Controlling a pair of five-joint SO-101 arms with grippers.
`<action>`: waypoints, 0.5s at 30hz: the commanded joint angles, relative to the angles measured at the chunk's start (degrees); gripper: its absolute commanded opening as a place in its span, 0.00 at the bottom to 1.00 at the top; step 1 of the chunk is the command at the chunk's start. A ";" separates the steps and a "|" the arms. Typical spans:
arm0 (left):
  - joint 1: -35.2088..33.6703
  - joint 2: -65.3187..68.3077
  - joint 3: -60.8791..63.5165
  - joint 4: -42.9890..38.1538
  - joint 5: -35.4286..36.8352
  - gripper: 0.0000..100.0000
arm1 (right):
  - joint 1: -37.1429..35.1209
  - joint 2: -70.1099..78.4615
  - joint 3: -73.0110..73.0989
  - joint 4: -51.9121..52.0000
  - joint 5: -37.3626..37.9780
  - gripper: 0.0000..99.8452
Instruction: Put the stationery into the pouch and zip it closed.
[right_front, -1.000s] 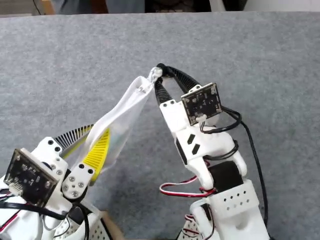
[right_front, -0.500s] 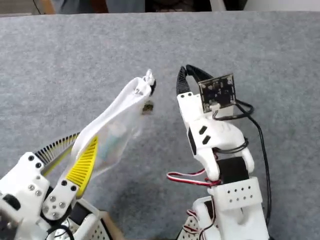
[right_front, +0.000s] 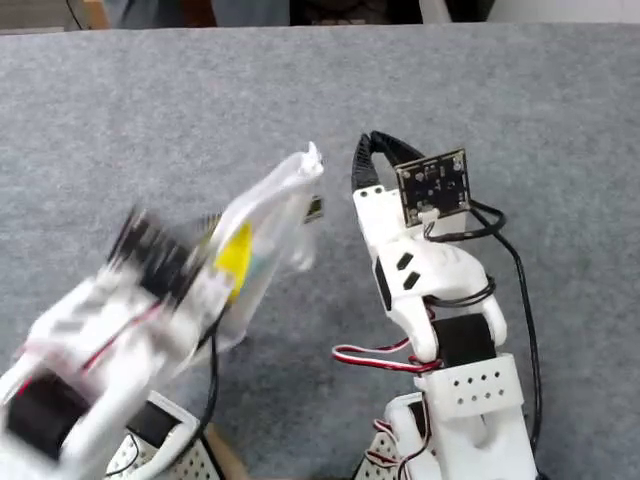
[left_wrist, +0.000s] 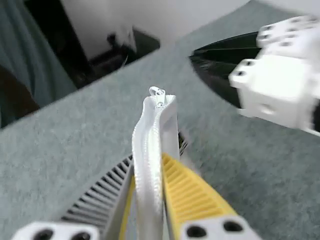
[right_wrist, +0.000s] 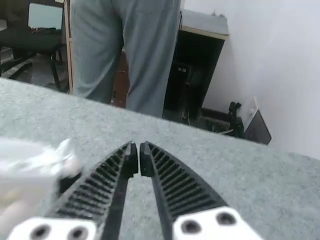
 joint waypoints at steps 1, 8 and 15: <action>-3.56 6.51 1.80 -6.59 0.53 0.03 | 1.76 -0.66 1.45 -0.88 0.35 0.01; -4.88 17.76 2.33 -14.42 0.53 0.03 | 3.43 -0.75 3.56 -0.88 0.26 0.01; -5.14 28.92 2.33 -20.13 0.62 0.05 | 3.43 -2.15 3.56 -0.88 0.26 0.01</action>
